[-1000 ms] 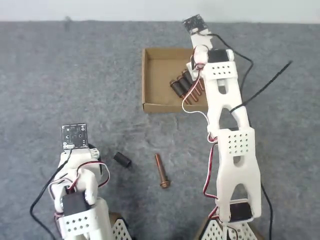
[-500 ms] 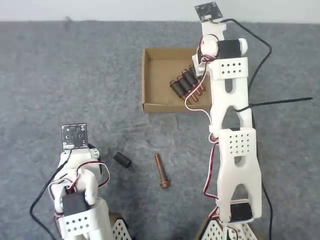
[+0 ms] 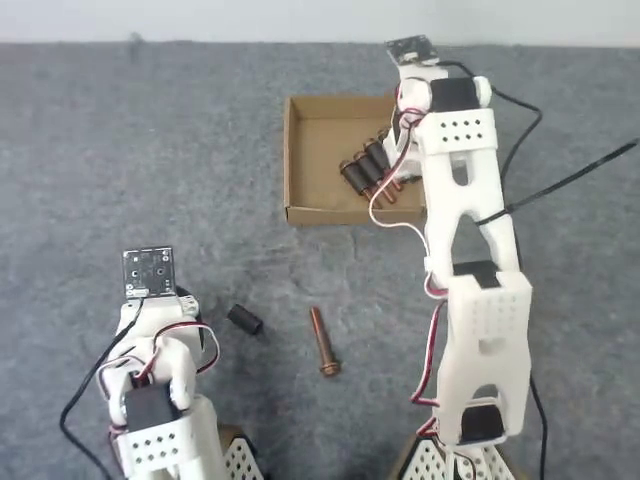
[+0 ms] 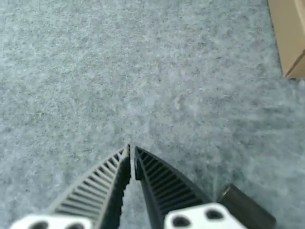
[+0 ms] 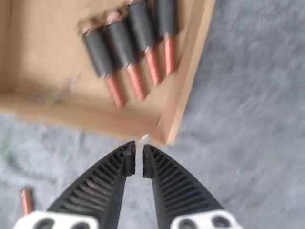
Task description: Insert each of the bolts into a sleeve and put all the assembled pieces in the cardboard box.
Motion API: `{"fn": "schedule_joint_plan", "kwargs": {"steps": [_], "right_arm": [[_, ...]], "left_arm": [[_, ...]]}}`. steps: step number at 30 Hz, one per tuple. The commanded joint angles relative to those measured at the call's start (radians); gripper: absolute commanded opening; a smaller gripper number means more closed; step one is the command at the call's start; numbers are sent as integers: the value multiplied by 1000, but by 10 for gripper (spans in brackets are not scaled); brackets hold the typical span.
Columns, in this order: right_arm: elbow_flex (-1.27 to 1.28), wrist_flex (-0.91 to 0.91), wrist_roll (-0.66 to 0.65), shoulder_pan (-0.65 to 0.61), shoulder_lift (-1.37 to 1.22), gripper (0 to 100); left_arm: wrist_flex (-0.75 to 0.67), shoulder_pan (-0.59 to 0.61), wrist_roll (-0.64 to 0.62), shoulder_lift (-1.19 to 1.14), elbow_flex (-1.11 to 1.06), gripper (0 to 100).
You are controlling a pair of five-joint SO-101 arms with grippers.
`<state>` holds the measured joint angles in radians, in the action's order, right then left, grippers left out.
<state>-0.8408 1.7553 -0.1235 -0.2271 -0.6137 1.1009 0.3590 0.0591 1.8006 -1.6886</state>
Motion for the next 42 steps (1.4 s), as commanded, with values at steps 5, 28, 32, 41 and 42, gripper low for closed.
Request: {"fn": "schedule_joint_plan", "kwargs": {"steps": [5, 28, 32, 41, 42], "right_arm": [[310, 36, 11, -99, 306, 6], [1295, -476, 17, -545, 978, 6], [1332, -588, 18, -671, 952, 6], [1237, -725, 216, -825, 773, 6], [1235, -736, 236, -837, 759, 6]], "left_arm": [[-29, 5, 8, 14, 4, 12], [-48, 198, 117, 15, 4, 12], [-28, 270, 206, 15, 4, 12], [-31, 288, 210, 15, 4, 12], [-32, 288, 210, 15, 4, 12]]}}
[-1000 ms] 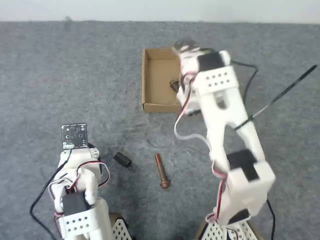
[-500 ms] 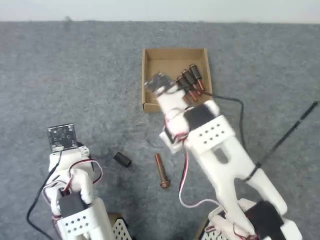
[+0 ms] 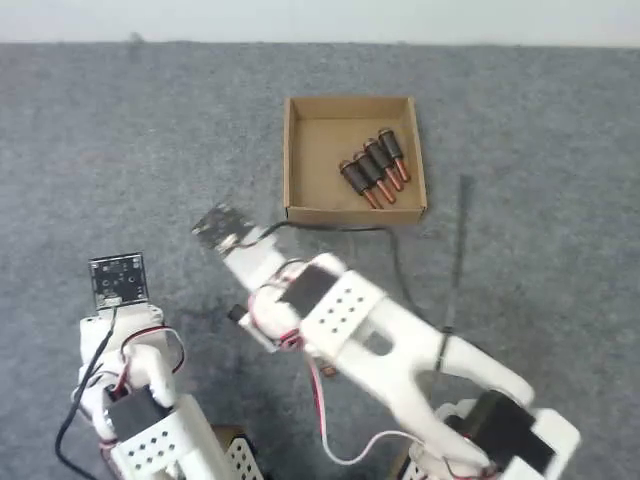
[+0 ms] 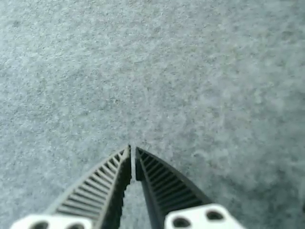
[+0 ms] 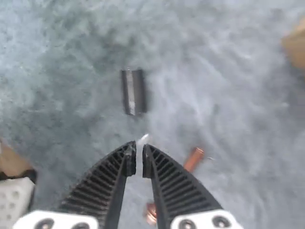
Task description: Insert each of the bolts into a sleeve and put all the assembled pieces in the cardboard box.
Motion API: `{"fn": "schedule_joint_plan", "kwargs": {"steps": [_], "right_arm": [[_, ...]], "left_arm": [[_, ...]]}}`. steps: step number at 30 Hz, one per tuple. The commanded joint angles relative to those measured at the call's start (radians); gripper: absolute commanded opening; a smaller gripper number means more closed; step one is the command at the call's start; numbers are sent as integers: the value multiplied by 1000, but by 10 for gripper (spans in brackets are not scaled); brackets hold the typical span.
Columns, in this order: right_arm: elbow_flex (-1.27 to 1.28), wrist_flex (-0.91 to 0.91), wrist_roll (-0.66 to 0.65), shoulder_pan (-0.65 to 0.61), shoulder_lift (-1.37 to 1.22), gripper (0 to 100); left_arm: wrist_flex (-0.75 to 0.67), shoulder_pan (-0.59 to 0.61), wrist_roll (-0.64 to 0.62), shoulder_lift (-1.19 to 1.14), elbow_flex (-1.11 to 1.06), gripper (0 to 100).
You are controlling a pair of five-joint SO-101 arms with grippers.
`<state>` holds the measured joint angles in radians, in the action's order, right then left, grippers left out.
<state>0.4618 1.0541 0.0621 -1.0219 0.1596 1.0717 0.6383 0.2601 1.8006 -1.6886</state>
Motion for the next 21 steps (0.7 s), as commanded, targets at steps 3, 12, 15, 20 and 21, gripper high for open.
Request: {"fn": "schedule_joint_plan", "kwargs": {"steps": [3, 12, 15, 20, 21], "right_arm": [[-68, -38, 68, -59, -62, 6], [-74, -70, 71, -67, -127, 26], [-74, -96, 72, -70, -151, 99], [-74, -153, 78, -70, -179, 107], [-75, -186, 94, -76, -183, 110]], "left_arm": [[-6, 9, 9, 15, 4, 12], [-8, 8, 9, 15, 4, 12], [-8, 8, 9, 15, 4, 12], [-8, 8, 9, 17, 4, 12], [-8, 8, 9, 17, 4, 12]]}}
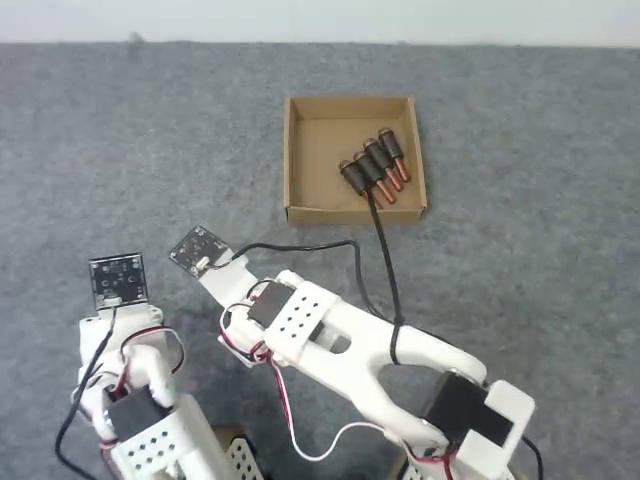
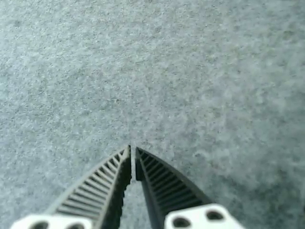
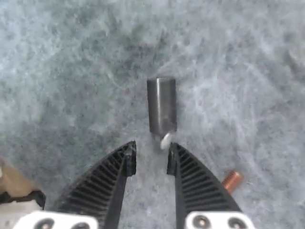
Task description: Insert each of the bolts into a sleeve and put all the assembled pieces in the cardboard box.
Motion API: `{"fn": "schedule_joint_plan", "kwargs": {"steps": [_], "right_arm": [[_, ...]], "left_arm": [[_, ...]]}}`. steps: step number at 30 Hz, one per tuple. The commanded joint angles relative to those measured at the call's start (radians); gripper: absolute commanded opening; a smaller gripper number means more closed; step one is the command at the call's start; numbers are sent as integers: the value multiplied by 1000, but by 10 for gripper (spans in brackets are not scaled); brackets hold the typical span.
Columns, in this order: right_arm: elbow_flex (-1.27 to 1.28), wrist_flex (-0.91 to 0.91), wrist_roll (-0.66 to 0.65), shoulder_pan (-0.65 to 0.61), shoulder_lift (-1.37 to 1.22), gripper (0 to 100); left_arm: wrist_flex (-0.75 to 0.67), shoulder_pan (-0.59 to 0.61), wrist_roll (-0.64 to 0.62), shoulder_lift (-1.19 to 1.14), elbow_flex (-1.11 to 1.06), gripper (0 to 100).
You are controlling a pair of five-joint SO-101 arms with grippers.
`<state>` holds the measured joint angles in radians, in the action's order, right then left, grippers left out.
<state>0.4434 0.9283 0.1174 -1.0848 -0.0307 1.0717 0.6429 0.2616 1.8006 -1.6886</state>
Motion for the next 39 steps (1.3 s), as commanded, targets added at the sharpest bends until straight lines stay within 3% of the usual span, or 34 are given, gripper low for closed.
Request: {"fn": "schedule_joint_plan", "kwargs": {"steps": [1, 6, 23, 39], "right_arm": [[-71, -85, 54, -27, 2, 115], [-135, -4, 66, -27, -41, 136], [-213, -27, -15, -2, -206, 138], [-298, -24, 74, 42, -309, 132]], "left_arm": [[-8, 3, 8, 17, 4, 12], [-29, 5, 5, 15, 4, 12], [-31, 6, 3, 15, 4, 12], [-29, 8, 3, 15, 4, 12]]}}
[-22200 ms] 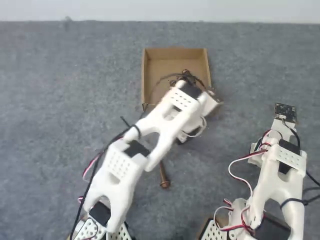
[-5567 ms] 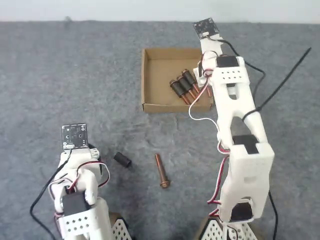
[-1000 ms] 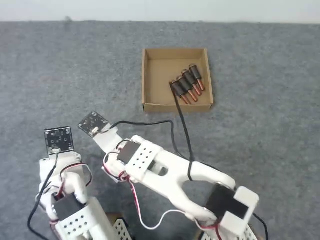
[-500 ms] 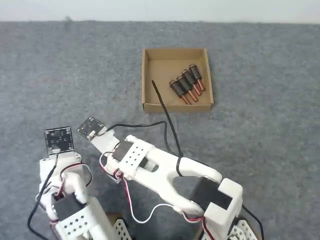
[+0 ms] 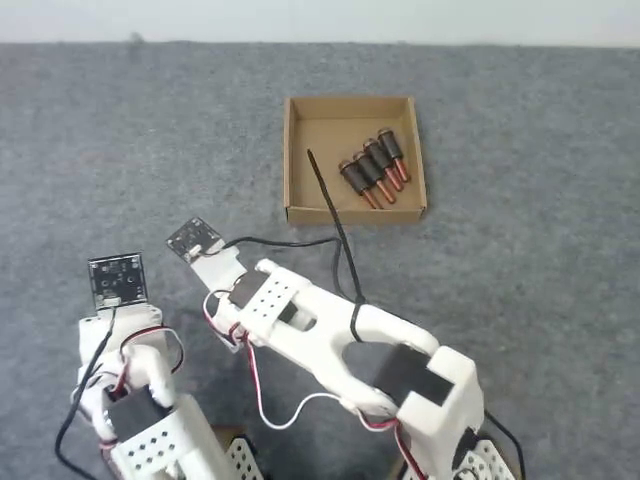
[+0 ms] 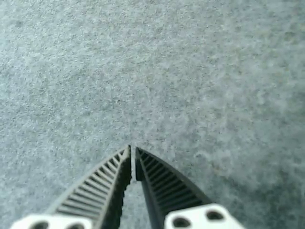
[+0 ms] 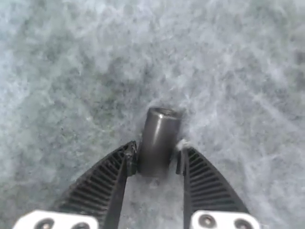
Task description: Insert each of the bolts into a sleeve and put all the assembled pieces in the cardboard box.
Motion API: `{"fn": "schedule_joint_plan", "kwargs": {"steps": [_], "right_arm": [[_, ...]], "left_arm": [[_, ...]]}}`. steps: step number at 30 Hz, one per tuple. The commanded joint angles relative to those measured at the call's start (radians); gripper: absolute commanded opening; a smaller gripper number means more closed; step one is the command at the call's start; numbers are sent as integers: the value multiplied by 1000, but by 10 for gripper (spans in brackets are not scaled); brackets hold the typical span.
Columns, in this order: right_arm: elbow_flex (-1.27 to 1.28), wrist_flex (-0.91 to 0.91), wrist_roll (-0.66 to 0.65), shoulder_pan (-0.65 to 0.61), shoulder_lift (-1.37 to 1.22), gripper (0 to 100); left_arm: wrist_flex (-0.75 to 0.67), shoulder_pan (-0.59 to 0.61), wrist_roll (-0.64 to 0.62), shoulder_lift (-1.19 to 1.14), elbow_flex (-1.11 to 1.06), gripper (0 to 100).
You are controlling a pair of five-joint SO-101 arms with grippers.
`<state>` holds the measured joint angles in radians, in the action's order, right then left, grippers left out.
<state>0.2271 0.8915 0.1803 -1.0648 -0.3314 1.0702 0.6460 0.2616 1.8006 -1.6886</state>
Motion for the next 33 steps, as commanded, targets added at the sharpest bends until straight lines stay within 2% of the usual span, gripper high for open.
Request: {"fn": "schedule_joint_plan", "kwargs": {"steps": [1, 5, 7, 14, 18, 24, 31, 33], "right_arm": [[-100, 25, 11, 22, -24, 121], [-157, 81, 6, 24, -59, 0], [-164, 101, 6, 24, -61, 27], [-181, 209, 2, 68, 12, 7], [-144, 268, -71, 120, 140, 7], [21, 275, -107, 202, 403, 7], [244, 266, -112, 360, 750, 7], [299, 266, -160, 424, 816, 7]], "left_arm": [[-28, 5, 3, 15, 4, 12], [-28, 5, 3, 15, 4, 12], [-28, 5, 3, 15, 4, 12], [-28, 0, 3, 15, 4, 12], [-31, 0, 3, 15, 4, 12], [-28, 0, 3, 15, 4, 12], [-20, 0, 3, 15, 4, 12], [-12, 0, 6, 15, 4, 12]]}}
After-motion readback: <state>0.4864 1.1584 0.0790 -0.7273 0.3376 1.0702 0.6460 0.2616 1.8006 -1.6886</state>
